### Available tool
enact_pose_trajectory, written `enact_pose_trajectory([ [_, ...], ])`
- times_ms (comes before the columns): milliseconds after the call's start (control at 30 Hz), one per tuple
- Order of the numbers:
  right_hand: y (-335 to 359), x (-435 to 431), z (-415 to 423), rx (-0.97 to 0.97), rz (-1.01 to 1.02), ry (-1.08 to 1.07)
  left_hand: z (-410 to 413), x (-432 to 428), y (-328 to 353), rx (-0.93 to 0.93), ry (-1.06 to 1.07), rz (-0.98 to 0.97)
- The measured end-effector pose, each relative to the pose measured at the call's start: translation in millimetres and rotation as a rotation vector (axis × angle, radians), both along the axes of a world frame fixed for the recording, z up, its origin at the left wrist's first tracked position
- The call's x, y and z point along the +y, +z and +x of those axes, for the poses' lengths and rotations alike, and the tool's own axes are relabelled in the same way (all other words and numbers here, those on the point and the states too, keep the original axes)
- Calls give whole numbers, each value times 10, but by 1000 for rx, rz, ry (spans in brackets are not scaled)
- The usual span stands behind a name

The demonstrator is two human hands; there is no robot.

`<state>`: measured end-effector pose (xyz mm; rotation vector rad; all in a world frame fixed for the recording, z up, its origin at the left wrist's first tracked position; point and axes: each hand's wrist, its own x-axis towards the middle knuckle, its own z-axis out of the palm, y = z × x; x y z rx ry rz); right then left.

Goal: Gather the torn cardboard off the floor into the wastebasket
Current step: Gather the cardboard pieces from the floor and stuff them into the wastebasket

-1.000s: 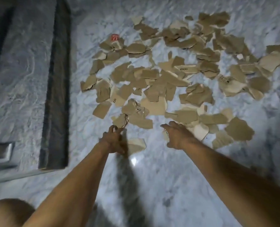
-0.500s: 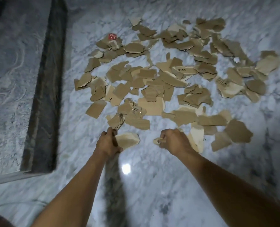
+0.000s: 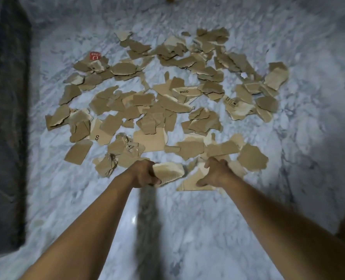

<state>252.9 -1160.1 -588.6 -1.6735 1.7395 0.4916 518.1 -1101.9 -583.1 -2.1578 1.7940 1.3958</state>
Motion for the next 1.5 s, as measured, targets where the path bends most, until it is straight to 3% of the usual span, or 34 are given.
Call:
enact_pose_trajectory([
  [100,-152,135,-18,-105,-139,-5,-170,-29,-123,-52,-57,-4],
  [200,-157,211,-38,-66,-323,69,-199,42,-275,-30,-40,1],
  [300,-152,222,-47,-21,-428,-4,-174,60,-345,-28,-4,-30],
  [400,-163,262,90,-42,-301,-321,-138,23,-398,-29,-14,-22],
  [433,-180,287,150,-29,-254,-340,-133,17,-408,-33,-26,-19],
  [533,-238,349,286,-10,-202,-299,-130,19,-450,-41,-38,-13],
  [733,-240,193,256,-156,-113,-285,-84,39,-616,-63,-11,-15],
  [900,22,62,87,-374,105,-336,-192,23,-426,-115,-58,-20],
  [967,178,-33,-24,-337,128,-190,-199,-3,-360,-108,-95,22],
  [1067,465,-184,-333,-217,59,-117,-229,-40,-221,-77,-137,65],
  [1233,398,-283,-784,113,48,-91,-524,-366,-26,7,-229,-56],
  [1333,70,-66,-876,56,-28,-235,-927,-616,39,22,-328,-87],
  [1500,-212,127,-963,-88,-296,-358,-1413,-737,-158,-226,-446,-101],
])
